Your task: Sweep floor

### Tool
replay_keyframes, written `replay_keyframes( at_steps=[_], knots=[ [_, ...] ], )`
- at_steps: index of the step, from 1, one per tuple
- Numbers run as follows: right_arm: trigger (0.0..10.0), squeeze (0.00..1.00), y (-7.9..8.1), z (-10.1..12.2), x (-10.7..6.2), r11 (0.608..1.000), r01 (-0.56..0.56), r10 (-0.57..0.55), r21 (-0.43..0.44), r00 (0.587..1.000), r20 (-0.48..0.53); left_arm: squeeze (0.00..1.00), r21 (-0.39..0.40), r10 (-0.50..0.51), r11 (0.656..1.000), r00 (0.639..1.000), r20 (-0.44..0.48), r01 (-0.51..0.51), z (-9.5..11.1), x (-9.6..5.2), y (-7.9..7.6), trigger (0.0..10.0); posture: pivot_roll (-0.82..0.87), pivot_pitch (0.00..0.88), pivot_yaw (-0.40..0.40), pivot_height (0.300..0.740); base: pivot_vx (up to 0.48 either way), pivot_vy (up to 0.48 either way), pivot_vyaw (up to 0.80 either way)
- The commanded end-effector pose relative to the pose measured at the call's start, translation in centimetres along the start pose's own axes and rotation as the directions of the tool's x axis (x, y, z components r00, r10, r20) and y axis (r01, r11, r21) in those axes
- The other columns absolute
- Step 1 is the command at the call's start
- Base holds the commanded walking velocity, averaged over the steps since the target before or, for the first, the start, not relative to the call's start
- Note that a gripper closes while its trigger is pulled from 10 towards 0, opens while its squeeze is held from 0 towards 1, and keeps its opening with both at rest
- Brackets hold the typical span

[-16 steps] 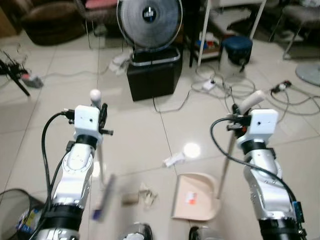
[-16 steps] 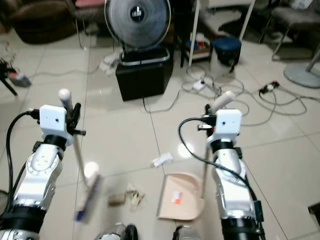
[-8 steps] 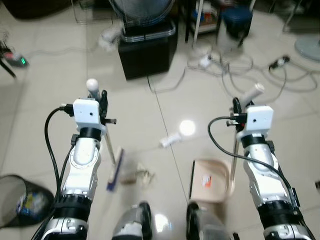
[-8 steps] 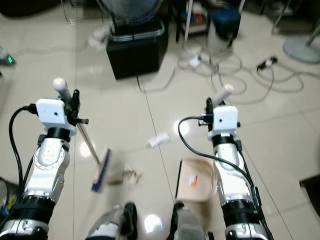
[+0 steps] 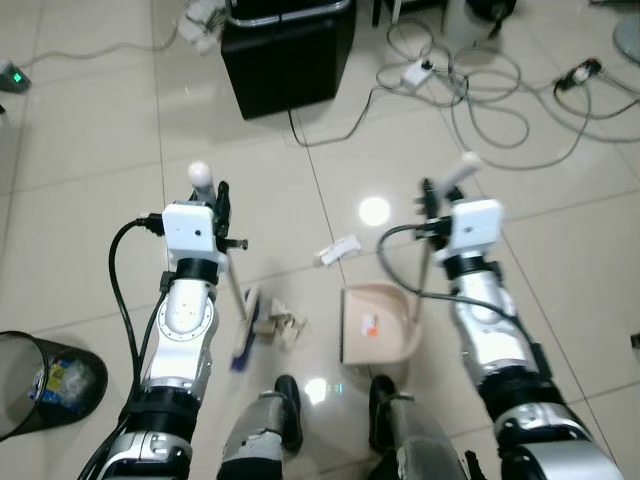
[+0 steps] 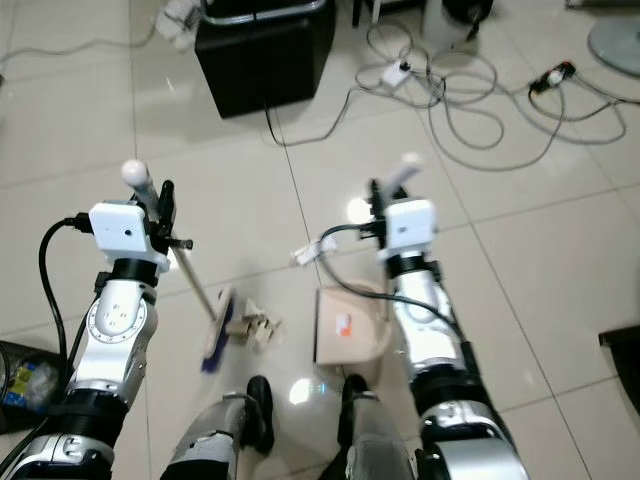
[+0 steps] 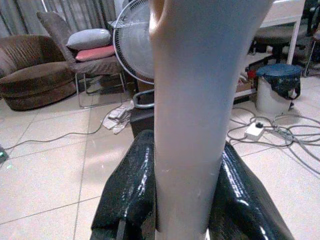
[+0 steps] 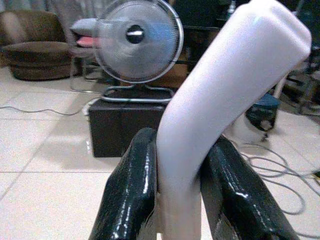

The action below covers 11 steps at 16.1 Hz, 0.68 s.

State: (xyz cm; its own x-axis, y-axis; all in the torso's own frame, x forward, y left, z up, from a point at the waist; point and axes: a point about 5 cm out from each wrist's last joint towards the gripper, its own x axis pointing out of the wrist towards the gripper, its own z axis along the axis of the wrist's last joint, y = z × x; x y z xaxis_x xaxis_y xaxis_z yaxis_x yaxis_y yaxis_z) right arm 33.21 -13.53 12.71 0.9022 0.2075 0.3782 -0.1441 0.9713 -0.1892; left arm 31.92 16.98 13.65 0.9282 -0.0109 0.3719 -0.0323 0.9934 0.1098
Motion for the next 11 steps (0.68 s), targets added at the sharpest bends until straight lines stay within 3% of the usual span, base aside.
replay_keyframes(
  at_steps=[1,3,7,11],
  knots=[
    [10.0,0.00,1.1,-0.9,-0.9,0.999,-0.050,0.050,-0.013,0.998,-0.030,0.00,0.002,0.003,1.000,1.000,-0.031,-0.003,-0.8,-0.9,-0.2,10.0,0.09,0.416,0.039,0.740,0.000,0.000,0.00],
    [10.0,0.00,3.0,-1.9,-1.9,0.994,-0.110,0.108,-0.029,0.992,-0.064,0.00,-0.015,-0.016,1.000,0.999,-0.031,0.015,-0.9,-0.9,-1.1,10.0,0.10,0.420,0.042,0.740,0.000,0.000,0.00],
    [10.0,0.00,3.1,-2.3,-2.1,0.999,-0.046,0.046,0.010,0.996,-0.081,0.00,-0.107,-0.022,0.994,0.999,-0.034,0.018,-0.7,-0.6,-2.7,10.0,0.10,0.418,0.053,0.740,0.000,0.000,0.00],
    [10.0,0.00,3.9,-1.5,-1.5,0.997,-0.026,0.028,0.074,0.999,-0.028,0.00,-0.309,0.032,0.950,0.998,-0.052,-0.046,-0.4,0.4,-3.4,10.0,0.08,0.404,0.050,0.740,0.000,0.000,0.00]
  ],
)
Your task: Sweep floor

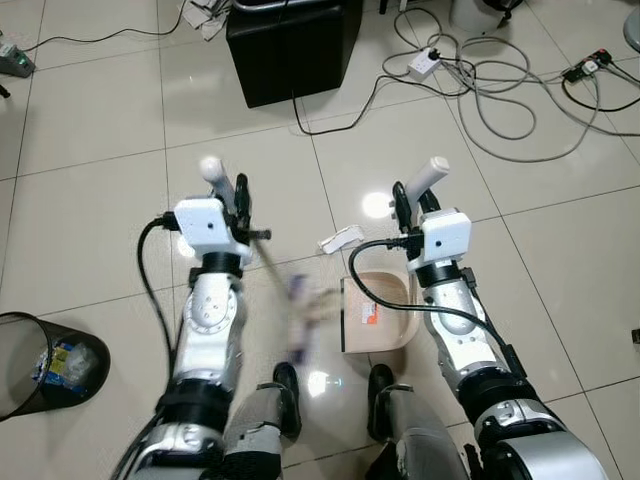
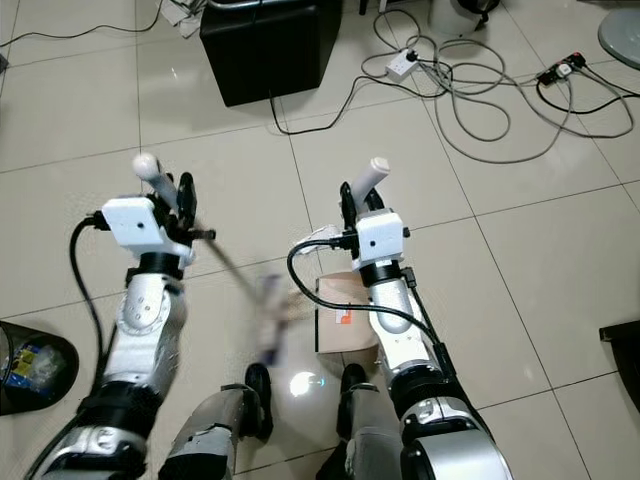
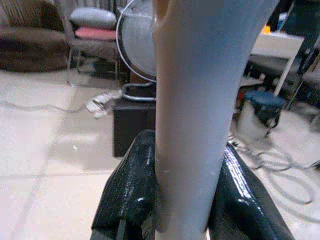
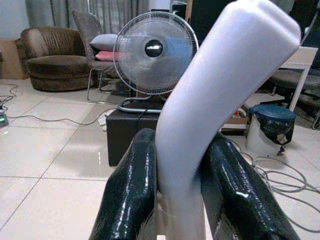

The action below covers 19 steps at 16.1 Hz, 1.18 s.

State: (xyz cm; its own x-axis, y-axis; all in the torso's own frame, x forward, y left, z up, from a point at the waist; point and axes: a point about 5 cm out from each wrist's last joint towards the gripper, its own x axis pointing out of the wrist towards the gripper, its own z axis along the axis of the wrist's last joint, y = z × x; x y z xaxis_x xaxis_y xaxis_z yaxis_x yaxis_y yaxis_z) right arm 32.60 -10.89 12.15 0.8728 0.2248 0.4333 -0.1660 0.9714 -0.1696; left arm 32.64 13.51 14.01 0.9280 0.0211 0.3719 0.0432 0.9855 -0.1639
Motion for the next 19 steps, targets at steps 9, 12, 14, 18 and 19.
replay_keyframes(
  at_steps=[9,12,14,18,19],
  knots=[
    [10.0,0.00,0.8,-1.6,-2.8,0.997,-0.043,0.047,0.071,0.997,-0.065,0.00,-0.059,-0.288,0.955,0.957,0.042,0.291,1.7,1.5,-0.9,10.0,0.06,0.346,0.050,0.740,0.000,0.000,0.00],
    [10.0,0.00,-0.7,-1.6,-4.1,0.993,0.039,-0.033,0.112,0.998,-0.055,0.00,0.024,-0.352,0.936,0.934,0.064,0.351,3.4,2.9,1.6,10.0,0.06,0.311,0.056,0.740,0.000,0.000,0.00],
    [10.0,0.00,-1.0,-1.6,-4.3,0.992,0.051,-0.045,0.117,0.998,-0.052,0.00,0.039,-0.351,0.936,0.934,0.067,0.349,3.8,3.2,2.2,10.0,0.06,0.302,0.058,0.740,0.000,0.000,0.00],
    [10.0,0.00,-3.0,-0.9,-5.1,0.977,0.154,-0.152,0.150,0.988,-0.023,0.00,0.132,-0.309,0.945,0.950,0.052,0.300,5.1,4.2,5.7,10.0,0.05,0.259,0.069,0.740,0.000,0.000,0.00],
    [10.0,0.00,-3.4,-0.6,-5.1,0.975,0.162,-0.162,0.154,0.987,-0.010,0.00,0.150,-0.298,0.946,0.953,0.046,0.289,5.0,4.2,6.1,10.0,0.05,0.252,0.066,0.740,0.000,0.000,0.00]
  ],
)
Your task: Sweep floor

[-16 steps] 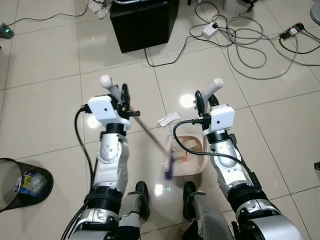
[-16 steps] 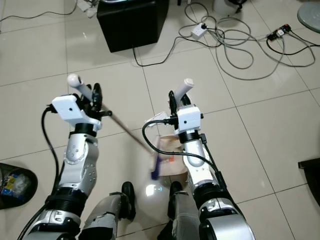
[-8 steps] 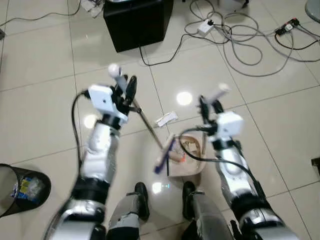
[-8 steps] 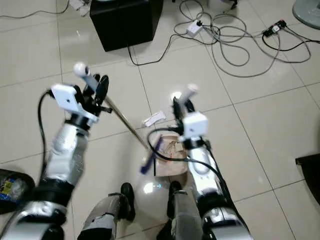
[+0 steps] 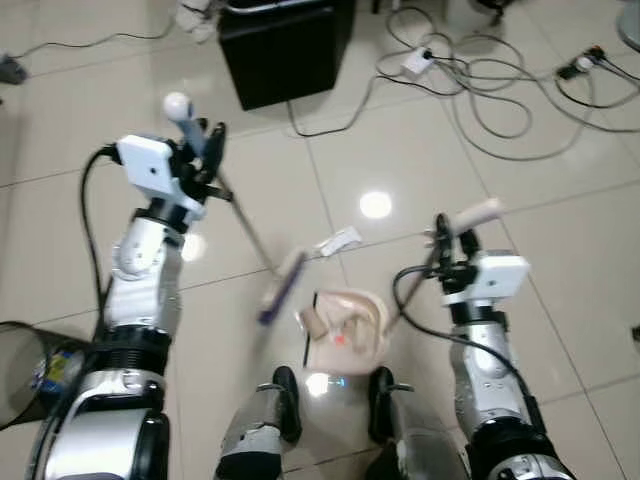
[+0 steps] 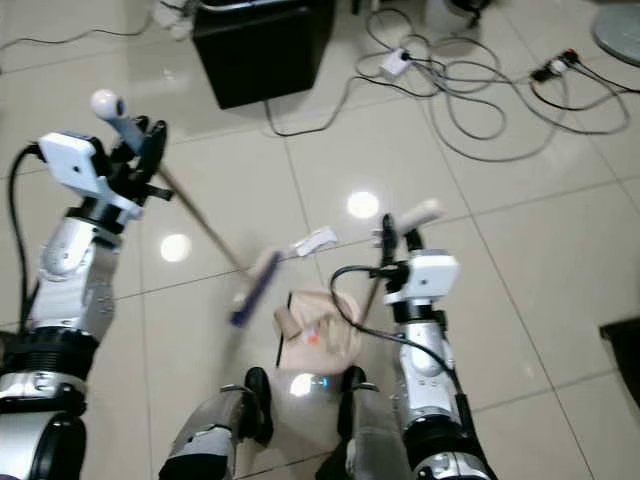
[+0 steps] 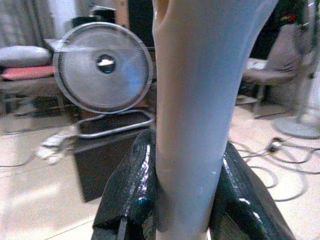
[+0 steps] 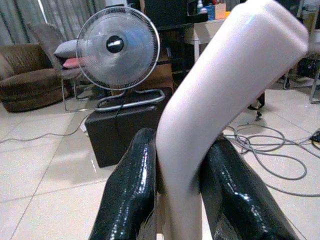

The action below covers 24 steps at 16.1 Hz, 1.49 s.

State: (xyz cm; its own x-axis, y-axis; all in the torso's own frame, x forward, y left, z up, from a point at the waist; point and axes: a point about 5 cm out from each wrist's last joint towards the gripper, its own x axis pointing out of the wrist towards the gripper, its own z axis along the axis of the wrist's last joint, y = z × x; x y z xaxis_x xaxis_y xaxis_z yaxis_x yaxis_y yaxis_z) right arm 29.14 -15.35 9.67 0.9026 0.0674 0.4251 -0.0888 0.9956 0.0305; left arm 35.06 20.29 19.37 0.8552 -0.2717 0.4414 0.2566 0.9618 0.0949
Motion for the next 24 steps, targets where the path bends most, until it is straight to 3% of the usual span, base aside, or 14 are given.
replay_keyframes(
  at_steps=[1,8,13,14,17,19,20,24],
  knots=[
    [10.0,0.00,-0.1,0.6,0.0,1.000,0.005,-0.005,0.013,0.999,0.032,0.00,0.009,0.013,1.000,1.000,0.002,-0.013,-0.2,-0.3,0.2,10.0,0.05,0.249,0.065,0.740,0.000,0.000,0.00],
    [10.0,0.00,-1.0,3.1,-0.8,0.999,0.012,-0.016,0.042,0.995,0.095,0.00,0.138,0.147,0.980,0.989,-0.021,-0.143,-0.4,-1.3,2.5,10.0,0.03,0.226,0.051,0.740,0.000,0.000,0.00],
    [10.0,0.00,-1.3,7.0,-0.7,0.996,0.027,-0.043,0.090,0.983,0.181,0.00,0.212,0.292,0.937,0.955,-0.040,-0.278,-0.1,-2.2,4.6,10.0,0.02,0.206,0.049,0.740,0.000,0.000,0.00],
    [10.0,0.00,-1.1,8.2,-0.4,0.995,0.020,-0.041,0.101,0.977,0.210,0.00,0.222,0.324,0.928,0.942,-0.082,-0.300,-0.6,-2.7,4.8,10.0,0.02,0.204,0.050,0.740,0.000,0.000,0.00],
    [10.0,0.00,-0.8,10.2,0.6,0.993,0.004,-0.033,0.120,0.971,0.239,0.00,0.266,0.334,0.921,0.929,-0.158,-0.286,-1.5,-4.0,4.3,10.0,0.02,0.191,0.053,0.740,0.000,0.000,0.00],
    [10.0,0.00,-0.5,10.9,1.3,0.987,0.000,-0.034,0.158,0.977,0.211,0.00,0.286,0.328,0.919,0.928,-0.178,-0.270,-1.6,-4.9,4.0,10.0,0.01,0.183,0.053,0.740,0.000,0.000,0.00],
    [10.0,0.00,-0.3,11.1,2.1,0.983,0.005,-0.033,0.186,0.988,0.150,0.00,0.294,0.329,0.918,0.924,-0.194,-0.265,-1.6,-5.6,3.8,10.0,0.01,0.168,0.053,0.740,0.000,0.000,0.00],
    [10.0,0.00,0.3,12.2,3.9,0.978,0.034,-0.057,0.207,0.992,0.111,0.00,0.263,0.321,0.928,0.924,-0.206,-0.264,-1.0,-6.5,3.2,10.0,0.01,0.138,0.058,0.740,0.000,0.000,0.40]
  ],
)
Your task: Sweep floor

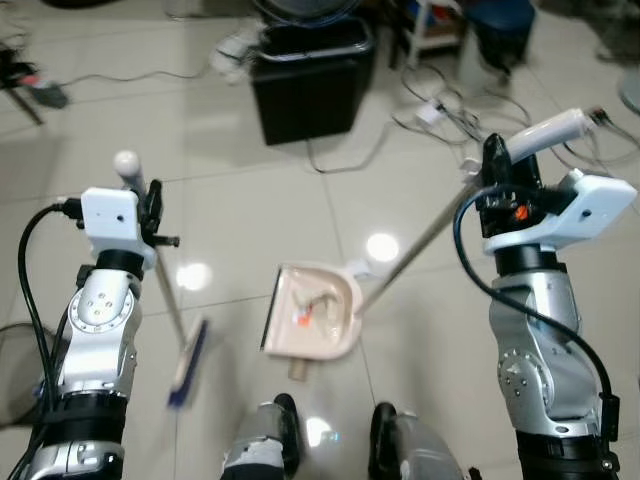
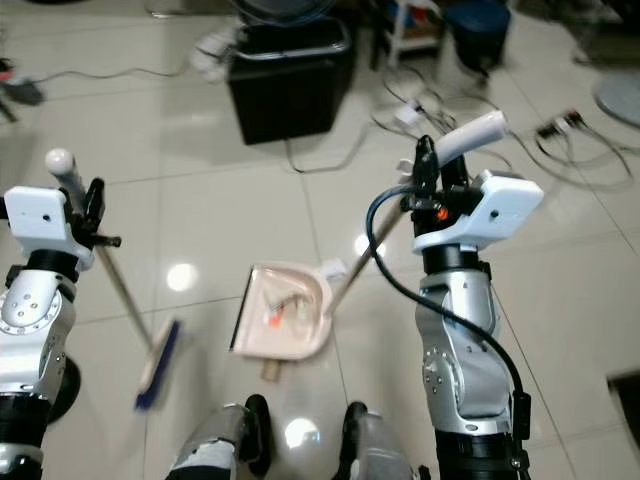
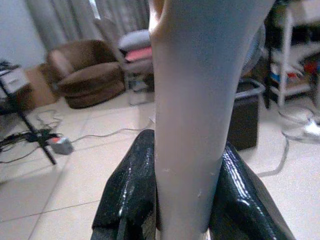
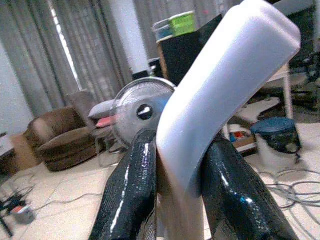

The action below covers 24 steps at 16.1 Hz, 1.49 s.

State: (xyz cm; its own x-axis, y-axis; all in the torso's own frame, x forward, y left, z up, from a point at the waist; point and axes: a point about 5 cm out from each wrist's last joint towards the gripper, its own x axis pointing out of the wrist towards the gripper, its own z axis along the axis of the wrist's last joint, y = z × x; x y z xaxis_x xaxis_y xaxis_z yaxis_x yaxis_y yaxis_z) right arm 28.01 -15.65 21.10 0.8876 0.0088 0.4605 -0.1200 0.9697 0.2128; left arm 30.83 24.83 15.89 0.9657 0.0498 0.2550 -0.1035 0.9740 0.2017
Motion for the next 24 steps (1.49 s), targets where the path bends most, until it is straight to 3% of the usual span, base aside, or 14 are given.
replay_keyframes(
  at_steps=[1,4,7,10,12,17,21,24],
  knots=[
    [10.0,0.00,1.0,1.5,1.1,1.000,-0.023,0.023,0.002,0.999,0.039,0.00,-0.002,-0.001,1.000,1.000,-0.016,0.001,0.3,-0.6,-0.8,10.0,0.01,0.123,0.058,0.740,0.000,0.000,0.80],
    [10.0,0.00,1.3,1.5,2.1,0.998,-0.004,0.004,-0.064,1.000,-0.014,0.00,-0.023,-0.035,0.999,0.999,-0.029,0.034,1.3,-1.0,-2.4,10.0,0.01,0.101,0.071,0.740,0.000,0.000,0.80],
    [10.0,0.00,1.3,2.0,2.7,0.999,0.005,-0.006,-0.051,1.000,-0.004,0.00,-0.020,-0.055,0.998,0.998,-0.020,0.054,2.3,-1.0,-3.2,10.0,0.00,0.088,0.092,0.740,0.000,0.000,0.80],
    [10.0,0.00,1.0,0.7,2.7,0.997,0.028,-0.036,-0.076,0.994,-0.106,0.00,0.018,-0.140,0.990,0.990,-0.001,0.140,3.1,-0.4,-5.3,10.0,0.00,0.077,0.096,0.740,0.000,0.000,0.80],
    [10.0,0.00,1.4,0.3,2.7,0.999,0.016,-0.022,-0.042,0.991,-0.131,0.00,0.025,-0.180,0.983,0.984,-0.004,0.181,3.2,-0.3,-6.5,10.0,0.00,0.071,0.090,0.740,0.000,0.000,0.80],
    [10.0,0.00,2.0,0.2,3.2,1.000,0.009,-0.008,0.010,0.990,-0.144,0.00,-0.003,-0.195,0.981,0.981,-0.017,0.195,3.0,-0.4,-6.8,10.0,0.00,0.069,0.086,0.740,0.000,0.000,0.80],
    [10.0,0.00,1.8,0.9,4.0,1.000,0.002,-0.001,0.008,0.993,-0.121,0.00,-0.034,-0.116,0.993,0.993,-0.028,0.115,2.5,0.0,-6.1,10.0,-0.01,0.070,0.083,0.740,0.074,0.000,0.80],
    [10.0,0.00,2.0,1.4,4.3,0.998,-0.010,0.016,0.057,0.995,-0.100,0.00,-0.038,-0.117,0.993,0.993,-0.036,0.115,2.4,-0.2,-6.1,10.0,0.00,0.068,0.075,0.740,0.351,0.000,0.00]
  ],
)
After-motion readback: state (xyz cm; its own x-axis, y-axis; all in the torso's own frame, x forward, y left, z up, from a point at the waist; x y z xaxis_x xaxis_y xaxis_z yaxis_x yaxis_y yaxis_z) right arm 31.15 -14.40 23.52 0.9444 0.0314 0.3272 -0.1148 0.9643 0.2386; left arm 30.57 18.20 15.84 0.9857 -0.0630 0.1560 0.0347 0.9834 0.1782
